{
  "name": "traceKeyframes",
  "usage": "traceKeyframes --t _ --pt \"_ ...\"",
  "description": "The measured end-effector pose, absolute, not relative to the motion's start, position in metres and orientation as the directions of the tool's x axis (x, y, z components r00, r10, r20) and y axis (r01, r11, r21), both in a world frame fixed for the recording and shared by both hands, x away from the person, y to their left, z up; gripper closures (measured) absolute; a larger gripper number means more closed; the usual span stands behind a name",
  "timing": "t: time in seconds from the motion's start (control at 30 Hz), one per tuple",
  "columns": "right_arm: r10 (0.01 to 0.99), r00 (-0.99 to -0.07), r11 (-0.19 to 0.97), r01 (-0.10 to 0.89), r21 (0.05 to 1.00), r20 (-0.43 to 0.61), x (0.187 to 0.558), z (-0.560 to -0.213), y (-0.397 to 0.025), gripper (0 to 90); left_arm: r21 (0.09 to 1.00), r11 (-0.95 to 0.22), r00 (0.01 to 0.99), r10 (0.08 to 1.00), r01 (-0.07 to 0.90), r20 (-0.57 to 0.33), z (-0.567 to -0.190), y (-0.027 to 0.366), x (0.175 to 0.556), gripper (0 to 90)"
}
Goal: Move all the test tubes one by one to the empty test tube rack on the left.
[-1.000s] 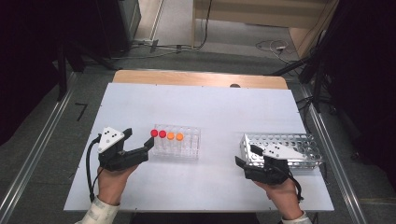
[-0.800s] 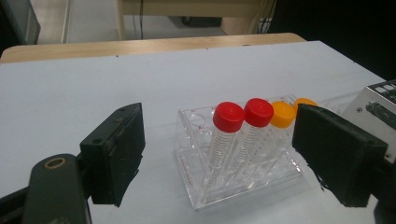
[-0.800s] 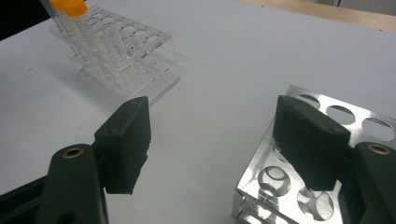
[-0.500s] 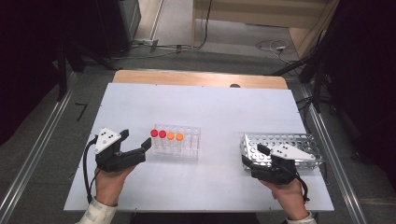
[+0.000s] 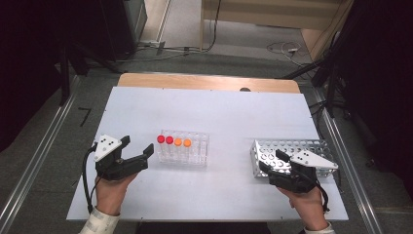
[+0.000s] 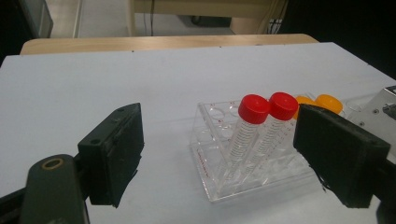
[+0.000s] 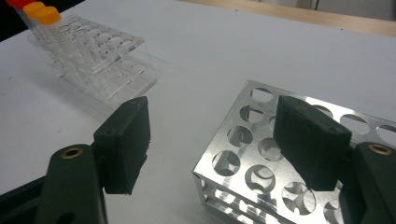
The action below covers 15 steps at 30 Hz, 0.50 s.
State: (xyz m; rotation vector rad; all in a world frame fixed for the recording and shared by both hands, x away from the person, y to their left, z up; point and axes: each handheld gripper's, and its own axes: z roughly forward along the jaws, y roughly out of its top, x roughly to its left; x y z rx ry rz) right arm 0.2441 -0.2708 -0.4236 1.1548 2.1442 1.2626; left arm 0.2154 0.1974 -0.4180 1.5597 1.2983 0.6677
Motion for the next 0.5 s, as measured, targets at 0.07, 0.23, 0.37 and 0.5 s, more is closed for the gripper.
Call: traceKeyframes --t 0.07,0.23,0.37,0.5 --pt "0.814 -0.576 0.248 0.454 0.856 0.069 0.244 -0.423 -0.273 25.7 0.908 0.033 0.281 0.946 0.418 -0.163 -0.418 0.198 0.215 16.6" --pt "0.822 -0.564 0.235 0.455 0.859 0.074 0.243 -0.423 -0.281 25.7 0.909 0.039 0.272 0.948 0.416 -0.165 -0.418 0.202 0.214 16.6" --pt "0.83 -0.553 0.228 0.456 0.86 0.074 0.242 -0.423 -0.286 25.7 0.905 0.041 0.267 0.949 0.423 -0.168 -0.419 0.205 0.213 16.5" --pt "0.837 -0.542 0.219 0.457 0.862 0.074 0.242 -0.423 -0.292 25.6 0.906 0.044 0.257 0.952 0.42 -0.166 -0.419 0.207 0.213 16.5"
